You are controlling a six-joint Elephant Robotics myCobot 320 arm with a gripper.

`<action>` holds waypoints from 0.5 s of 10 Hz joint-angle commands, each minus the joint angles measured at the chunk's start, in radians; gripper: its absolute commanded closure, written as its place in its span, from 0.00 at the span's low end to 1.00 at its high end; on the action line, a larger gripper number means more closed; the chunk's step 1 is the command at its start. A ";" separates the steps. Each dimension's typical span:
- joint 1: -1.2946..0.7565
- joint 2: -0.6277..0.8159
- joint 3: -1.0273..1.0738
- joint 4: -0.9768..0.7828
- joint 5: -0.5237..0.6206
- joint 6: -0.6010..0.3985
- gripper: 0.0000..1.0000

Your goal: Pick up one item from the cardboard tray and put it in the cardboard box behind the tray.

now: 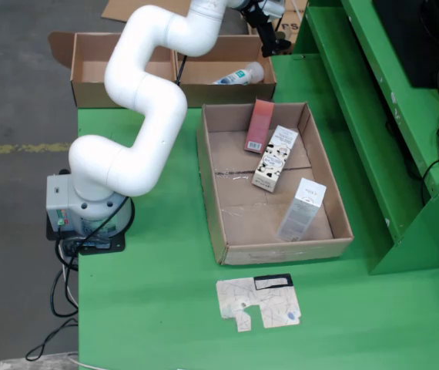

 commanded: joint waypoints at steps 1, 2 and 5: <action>-0.091 -0.030 0.026 0.564 -1.146 -1.027 0.00; -0.093 -0.004 0.026 0.792 -1.441 -1.377 0.00; 0.095 0.200 0.026 1.099 -1.829 -1.522 0.00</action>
